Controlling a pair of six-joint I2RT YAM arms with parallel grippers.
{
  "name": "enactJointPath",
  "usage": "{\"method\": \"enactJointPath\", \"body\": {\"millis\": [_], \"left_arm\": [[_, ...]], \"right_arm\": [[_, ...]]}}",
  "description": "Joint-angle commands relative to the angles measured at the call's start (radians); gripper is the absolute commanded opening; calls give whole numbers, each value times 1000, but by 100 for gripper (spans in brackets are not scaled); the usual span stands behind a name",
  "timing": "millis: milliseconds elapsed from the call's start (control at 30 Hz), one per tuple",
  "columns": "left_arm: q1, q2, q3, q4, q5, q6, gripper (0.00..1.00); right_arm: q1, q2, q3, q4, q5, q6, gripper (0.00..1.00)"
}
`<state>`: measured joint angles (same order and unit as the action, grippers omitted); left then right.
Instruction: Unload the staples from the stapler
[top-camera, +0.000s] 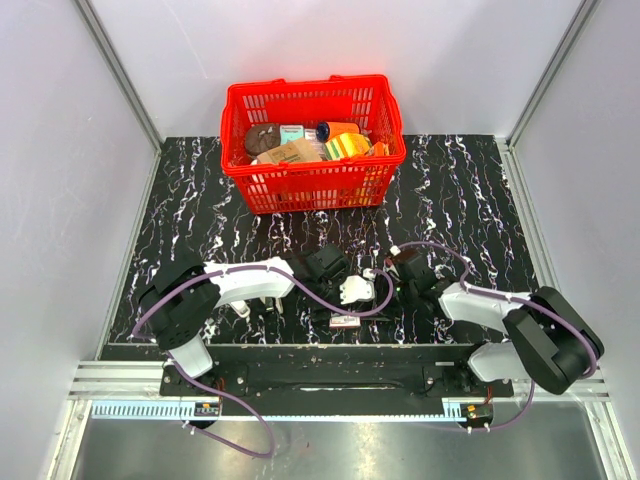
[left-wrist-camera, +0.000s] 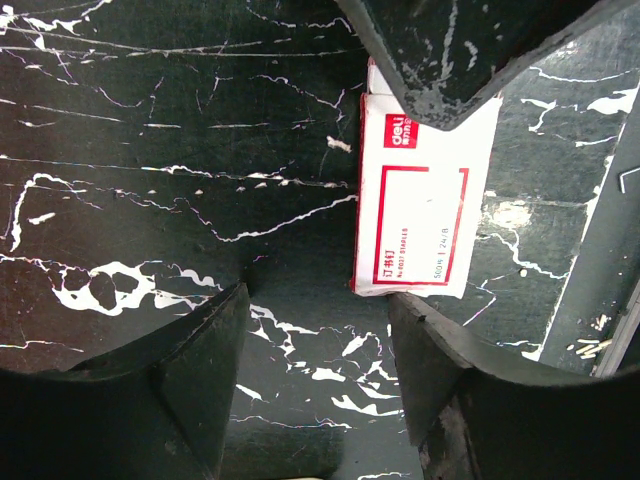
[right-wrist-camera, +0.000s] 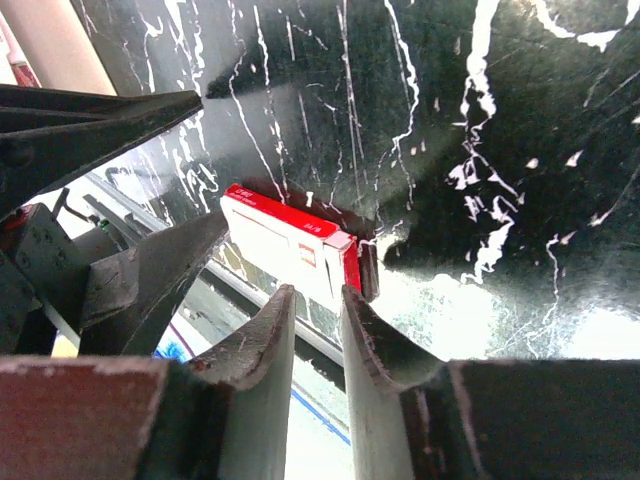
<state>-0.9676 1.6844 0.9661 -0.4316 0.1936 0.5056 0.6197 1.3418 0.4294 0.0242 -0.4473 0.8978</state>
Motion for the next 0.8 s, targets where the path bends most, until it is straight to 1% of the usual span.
{"method": "enactJointPath", "body": {"millis": [0,100,167,200,300,500,533,767], "left_arm": [[-2,26,-15,-1,-69,22,62],[-3,28,-15,-1,-71,24,62],[-2,28,-15,-1,-69,24,62],[-2,26,-15,-2,-69,24,62],[-2,24,-15,-6,-68,24,61],[-2,26,-4,-6,-66,16,62],[-2,28,-3,-6,-68,13,62],[-2,41,19,-1,-65,-4,62]], "right_arm": [[6,-47,-1,-51,10,-14,31],[3,-52,0,-76,33,-19,30],[2,-44,-1,-89,50,-22,24],[3,-36,-3,-92,56,-23,19],[2,-17,0,-89,61,-28,12],[5,54,5,-35,33,-13,10],[3,63,5,14,26,-7,9],[28,112,0,108,4,39,9]]}}
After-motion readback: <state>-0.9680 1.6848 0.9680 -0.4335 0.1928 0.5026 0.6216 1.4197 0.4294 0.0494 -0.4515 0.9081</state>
